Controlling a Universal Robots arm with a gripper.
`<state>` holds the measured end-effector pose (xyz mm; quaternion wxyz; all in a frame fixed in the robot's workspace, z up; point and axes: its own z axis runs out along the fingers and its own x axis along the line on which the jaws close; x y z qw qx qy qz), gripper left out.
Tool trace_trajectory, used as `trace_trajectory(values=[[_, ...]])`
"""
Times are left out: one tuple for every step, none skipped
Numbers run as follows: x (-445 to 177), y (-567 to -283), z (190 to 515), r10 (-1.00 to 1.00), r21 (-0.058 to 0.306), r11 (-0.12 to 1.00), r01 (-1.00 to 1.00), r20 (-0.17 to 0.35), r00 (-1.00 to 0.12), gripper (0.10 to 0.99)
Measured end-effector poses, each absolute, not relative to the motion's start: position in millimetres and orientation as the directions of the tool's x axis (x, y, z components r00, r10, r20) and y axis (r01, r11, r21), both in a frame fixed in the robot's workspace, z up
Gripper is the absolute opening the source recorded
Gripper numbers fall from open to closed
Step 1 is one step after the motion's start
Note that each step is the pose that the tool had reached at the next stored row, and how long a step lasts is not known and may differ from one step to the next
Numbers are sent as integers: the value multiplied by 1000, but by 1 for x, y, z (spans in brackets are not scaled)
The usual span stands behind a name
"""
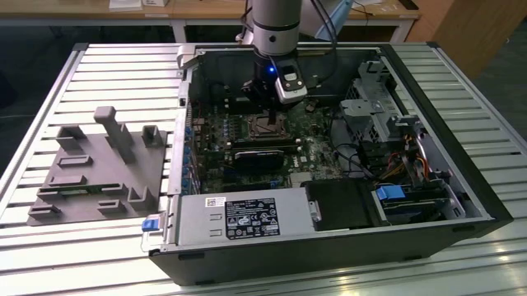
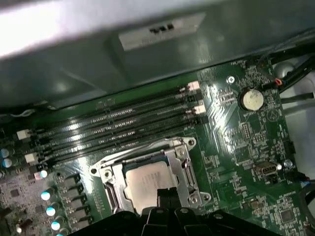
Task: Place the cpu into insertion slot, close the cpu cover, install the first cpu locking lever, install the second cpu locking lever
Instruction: 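Install the first cpu locking lever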
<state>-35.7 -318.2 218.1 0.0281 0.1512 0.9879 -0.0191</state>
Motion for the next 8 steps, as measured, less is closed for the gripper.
trace_trajectory(values=[[-36, -320, 218, 297, -29, 954, 300, -61, -953, 102], [-36, -322, 218, 297, -29, 954, 299, -61, -953, 102], [-36, -323, 218, 296, -29, 954, 298, -61, -953, 102], [-36, -325, 218, 294, -29, 955, 296, -61, -954, 102], [-36, -325, 218, 292, -29, 955, 294, -61, -955, 102], [-36, -325, 218, 291, -29, 956, 293, -61, -955, 102], [-36, -325, 218, 291, -29, 956, 293, -61, -955, 102], [-36, -325, 218, 291, -29, 956, 293, -61, -955, 102]])
